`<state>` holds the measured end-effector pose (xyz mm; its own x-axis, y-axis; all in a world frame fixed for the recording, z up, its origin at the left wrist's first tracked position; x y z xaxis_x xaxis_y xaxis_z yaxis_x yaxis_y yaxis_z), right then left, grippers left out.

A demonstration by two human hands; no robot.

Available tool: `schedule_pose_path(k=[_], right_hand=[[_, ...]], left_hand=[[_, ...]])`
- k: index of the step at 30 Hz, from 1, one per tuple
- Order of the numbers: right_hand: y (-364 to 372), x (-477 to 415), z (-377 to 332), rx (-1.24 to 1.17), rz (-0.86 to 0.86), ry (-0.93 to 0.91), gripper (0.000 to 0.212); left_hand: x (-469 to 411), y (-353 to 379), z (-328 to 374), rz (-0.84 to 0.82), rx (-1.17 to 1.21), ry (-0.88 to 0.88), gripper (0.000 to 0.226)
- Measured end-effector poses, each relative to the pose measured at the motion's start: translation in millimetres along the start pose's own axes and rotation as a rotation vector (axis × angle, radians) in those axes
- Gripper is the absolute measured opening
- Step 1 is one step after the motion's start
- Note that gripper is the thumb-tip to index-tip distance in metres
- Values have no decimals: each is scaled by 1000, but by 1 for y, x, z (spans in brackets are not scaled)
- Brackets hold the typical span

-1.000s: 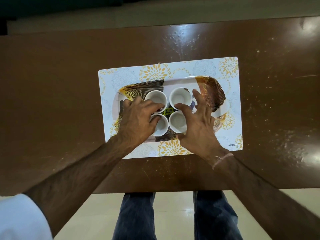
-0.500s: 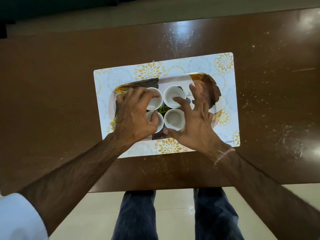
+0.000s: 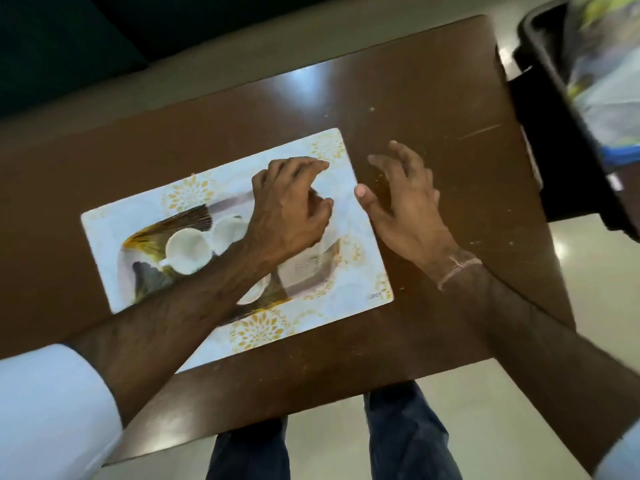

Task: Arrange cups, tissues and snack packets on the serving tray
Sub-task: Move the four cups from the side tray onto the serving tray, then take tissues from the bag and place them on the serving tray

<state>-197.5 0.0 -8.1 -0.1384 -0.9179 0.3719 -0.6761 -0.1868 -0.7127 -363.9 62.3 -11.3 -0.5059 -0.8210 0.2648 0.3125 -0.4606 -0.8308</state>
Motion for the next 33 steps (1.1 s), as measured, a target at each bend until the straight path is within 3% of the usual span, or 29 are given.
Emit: schedule_pose_path(k=[12, 17, 20, 26, 29, 33], right_hand=[[-174, -9, 184, 14, 281, 205, 46], [-230, 2, 257, -2, 426, 273, 36], [-248, 6, 306, -45, 471, 412, 32], [-253, 16, 377, -333, 558, 678, 28], [-241, 18, 393, -631, 585, 785, 18], [-229, 20, 394, -995, 673, 814, 20]], left_hand=[[-143, 86, 199, -158, -34, 281, 52], [-189, 119, 285, -143, -20, 394, 49], [-208, 139, 328, -101, -59, 450, 45], [-230, 199, 387, -245, -200, 510, 42], [-238, 217, 396, -303, -306, 471, 44], [-243, 213, 402, -306, -261, 460, 20]])
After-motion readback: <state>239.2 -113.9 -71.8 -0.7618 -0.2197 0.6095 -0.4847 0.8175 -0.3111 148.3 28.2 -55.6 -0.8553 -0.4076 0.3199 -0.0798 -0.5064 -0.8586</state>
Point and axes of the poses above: each hand's wrist, its own x-axis away from the middle knuckle, its own y-axis out of the palm, z = x × y, the point moved 6 cm from there along -x, towards the middle knuckle, and after that the axes turned 6 degrees about -z, right-handed, at the moved point
